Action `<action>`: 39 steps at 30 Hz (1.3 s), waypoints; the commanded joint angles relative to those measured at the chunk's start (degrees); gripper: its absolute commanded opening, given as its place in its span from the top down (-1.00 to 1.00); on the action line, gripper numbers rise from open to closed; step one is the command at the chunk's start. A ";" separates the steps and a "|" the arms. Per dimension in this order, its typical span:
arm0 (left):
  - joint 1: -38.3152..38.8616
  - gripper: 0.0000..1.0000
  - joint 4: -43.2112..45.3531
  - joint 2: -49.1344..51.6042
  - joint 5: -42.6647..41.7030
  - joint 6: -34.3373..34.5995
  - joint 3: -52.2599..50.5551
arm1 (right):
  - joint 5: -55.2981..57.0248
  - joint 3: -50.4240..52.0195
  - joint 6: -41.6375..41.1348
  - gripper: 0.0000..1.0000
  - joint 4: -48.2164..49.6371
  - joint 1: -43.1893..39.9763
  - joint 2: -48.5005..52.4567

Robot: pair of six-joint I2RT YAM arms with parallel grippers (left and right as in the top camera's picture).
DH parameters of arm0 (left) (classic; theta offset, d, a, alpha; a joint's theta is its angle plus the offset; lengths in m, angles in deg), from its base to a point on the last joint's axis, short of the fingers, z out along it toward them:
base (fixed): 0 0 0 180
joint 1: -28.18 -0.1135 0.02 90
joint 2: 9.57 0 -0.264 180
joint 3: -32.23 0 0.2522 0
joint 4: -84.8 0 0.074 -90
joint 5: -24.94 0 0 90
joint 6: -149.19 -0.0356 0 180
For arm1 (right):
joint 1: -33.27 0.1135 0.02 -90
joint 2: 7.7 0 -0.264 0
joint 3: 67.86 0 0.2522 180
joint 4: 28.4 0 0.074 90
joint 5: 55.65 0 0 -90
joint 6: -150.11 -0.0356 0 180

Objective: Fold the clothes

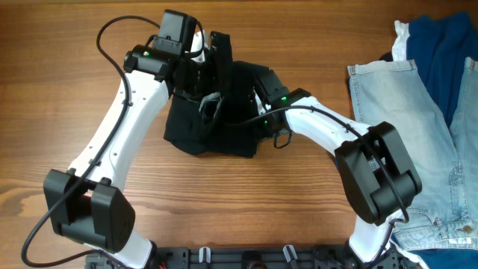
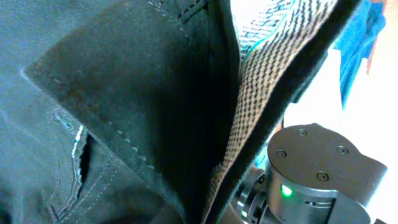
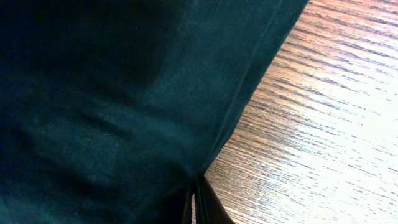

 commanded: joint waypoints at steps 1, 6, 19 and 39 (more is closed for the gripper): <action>0.61 0.54 0.17 0.61 -0.22 0.37 1.25 | -1.18 2.43 1.07 0.91 -1.84 0.83 2.05; 0.55 0.42 -0.66 0.61 0.48 -0.33 1.25 | 14.99 -3.10 -9.77 0.91 -13.66 -3.45 -4.33; -5.20 0.32 0.37 6.23 26.38 -3.39 1.22 | -19.39 -8.39 2.69 0.85 -8.37 -6.10 -13.46; -7.76 -0.01 -17.11 21.16 12.26 -3.34 -13.22 | -0.24 -8.44 -3.06 0.73 -9.25 -6.56 6.80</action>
